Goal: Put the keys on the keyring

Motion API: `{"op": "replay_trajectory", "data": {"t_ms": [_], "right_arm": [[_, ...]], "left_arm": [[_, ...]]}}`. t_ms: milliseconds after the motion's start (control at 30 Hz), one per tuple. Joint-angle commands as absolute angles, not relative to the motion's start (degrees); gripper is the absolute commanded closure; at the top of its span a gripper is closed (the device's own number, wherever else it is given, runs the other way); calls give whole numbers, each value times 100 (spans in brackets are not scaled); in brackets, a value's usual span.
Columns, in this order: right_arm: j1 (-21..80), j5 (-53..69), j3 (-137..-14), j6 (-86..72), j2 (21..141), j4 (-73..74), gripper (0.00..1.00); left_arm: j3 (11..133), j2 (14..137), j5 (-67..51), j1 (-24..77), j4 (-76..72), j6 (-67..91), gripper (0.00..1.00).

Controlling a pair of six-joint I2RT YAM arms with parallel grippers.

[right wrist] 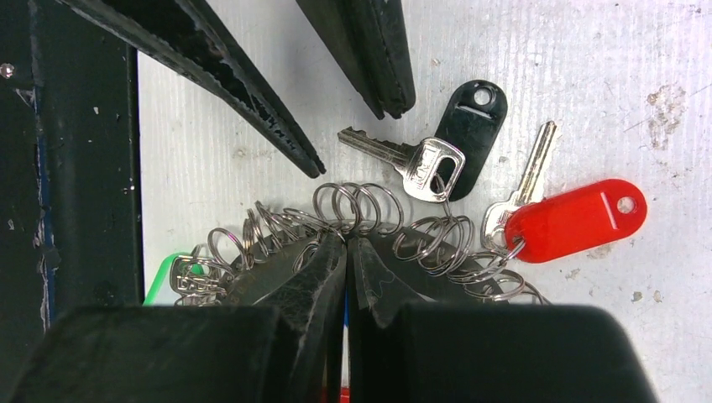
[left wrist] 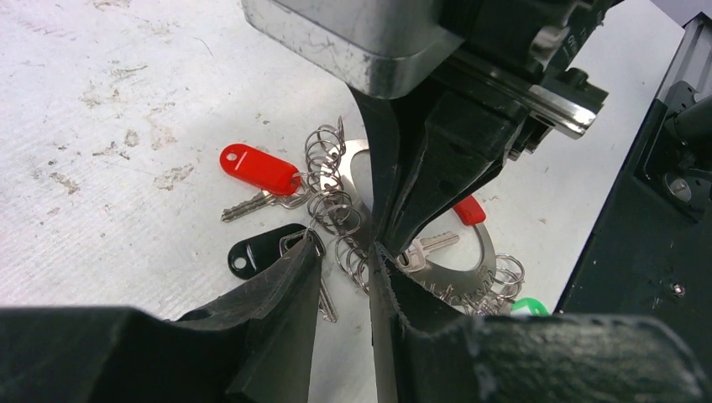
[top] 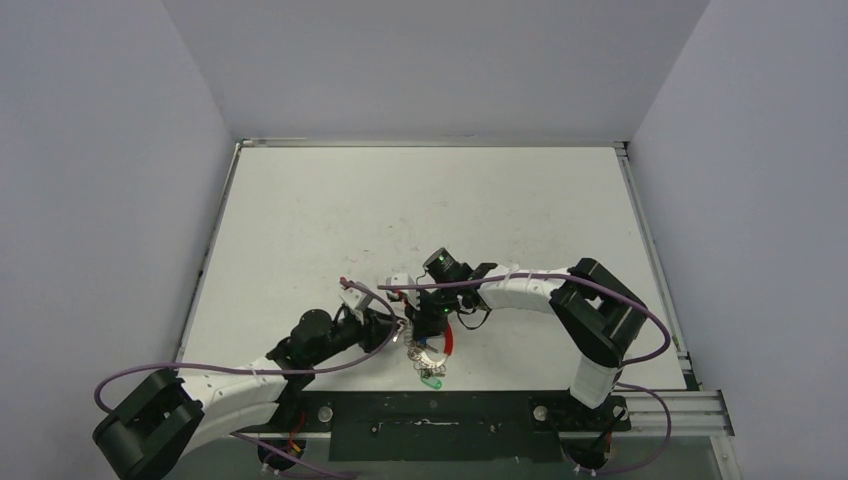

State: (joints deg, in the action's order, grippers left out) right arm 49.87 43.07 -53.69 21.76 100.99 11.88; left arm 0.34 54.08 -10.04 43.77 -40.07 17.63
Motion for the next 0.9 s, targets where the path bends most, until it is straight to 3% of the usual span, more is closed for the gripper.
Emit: {"op": "replay_trajectory", "data": {"t_ms": [0, 467, 867], "right_arm": [[4975, 4304, -5291, 2039, 10096, 770, 100], [4966, 4058, -4702, 750, 10063, -758, 100], [4975, 4025, -4697, 719, 10046, -718, 100]], "left_arm": [[-202, 5328, -995, 4367, -4467, 2044, 75], [-68, 6161, -1060, 4455, -4602, 3743, 75], [246, 7129, -1091, 4556, -4766, 4080, 77]]}}
